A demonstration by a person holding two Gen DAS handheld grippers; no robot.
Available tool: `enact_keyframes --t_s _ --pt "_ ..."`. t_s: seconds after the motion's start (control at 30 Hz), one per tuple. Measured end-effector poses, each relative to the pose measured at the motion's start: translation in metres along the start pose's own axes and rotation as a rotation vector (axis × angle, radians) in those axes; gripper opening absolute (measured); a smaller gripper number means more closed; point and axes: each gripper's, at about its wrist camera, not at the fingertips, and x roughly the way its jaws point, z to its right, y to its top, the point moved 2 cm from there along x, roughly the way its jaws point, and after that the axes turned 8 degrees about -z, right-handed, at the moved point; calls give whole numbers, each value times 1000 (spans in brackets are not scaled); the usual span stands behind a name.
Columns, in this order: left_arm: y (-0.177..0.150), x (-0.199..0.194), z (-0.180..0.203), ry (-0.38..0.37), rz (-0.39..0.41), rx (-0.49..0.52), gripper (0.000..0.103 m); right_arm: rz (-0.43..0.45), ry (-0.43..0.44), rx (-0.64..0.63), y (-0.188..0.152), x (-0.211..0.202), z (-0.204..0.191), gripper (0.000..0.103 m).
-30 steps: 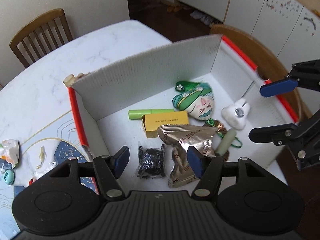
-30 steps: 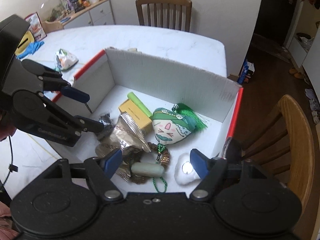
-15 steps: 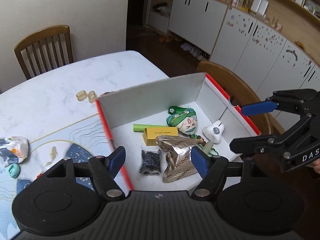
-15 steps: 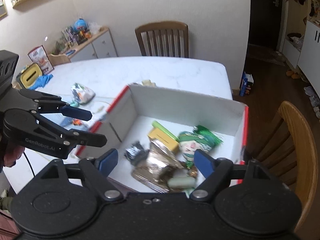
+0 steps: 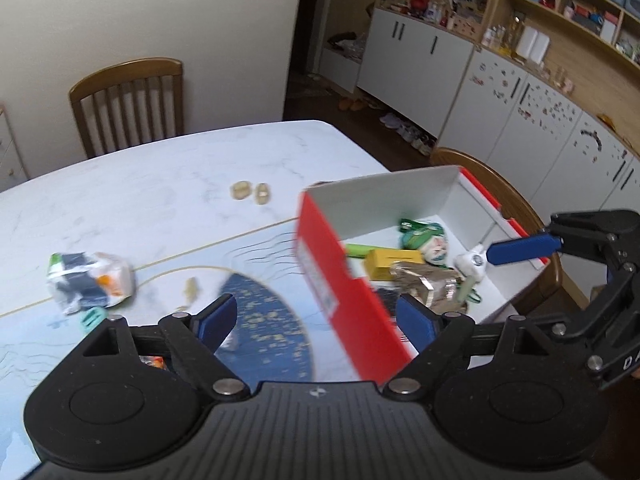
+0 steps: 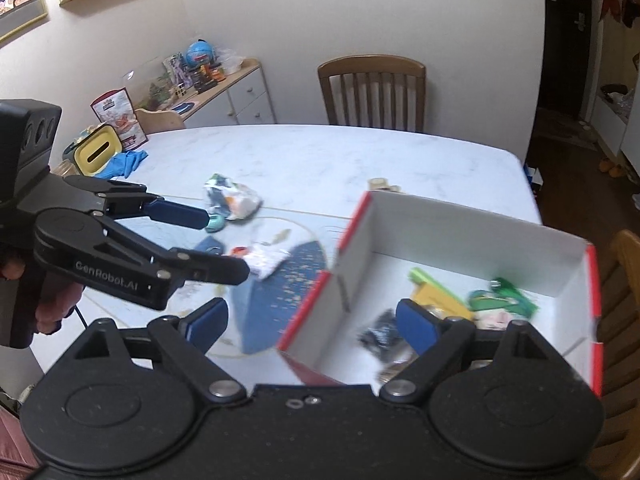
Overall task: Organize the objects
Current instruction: 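Lift both tools out and move toward the tissue pack and white bead bag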
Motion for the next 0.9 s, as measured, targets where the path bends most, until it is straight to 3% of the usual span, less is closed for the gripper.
enact_keyframes --t_s 0.13,0.43,0.73,0.9 --pt "-7 -7 -37 21 18 -29 103 -6 4 0 8 17 -27 90" --pt "-13 -7 -120 77 35 -20 103 -54 -15 -3 28 70 -79 89" --pt "-8 17 -196 167 9 -10 103 -112 -67 20 45 123 -99 87" --pt "-1 36 -214 199 27 136 103 -138 -98 51 56 150 -99 84"
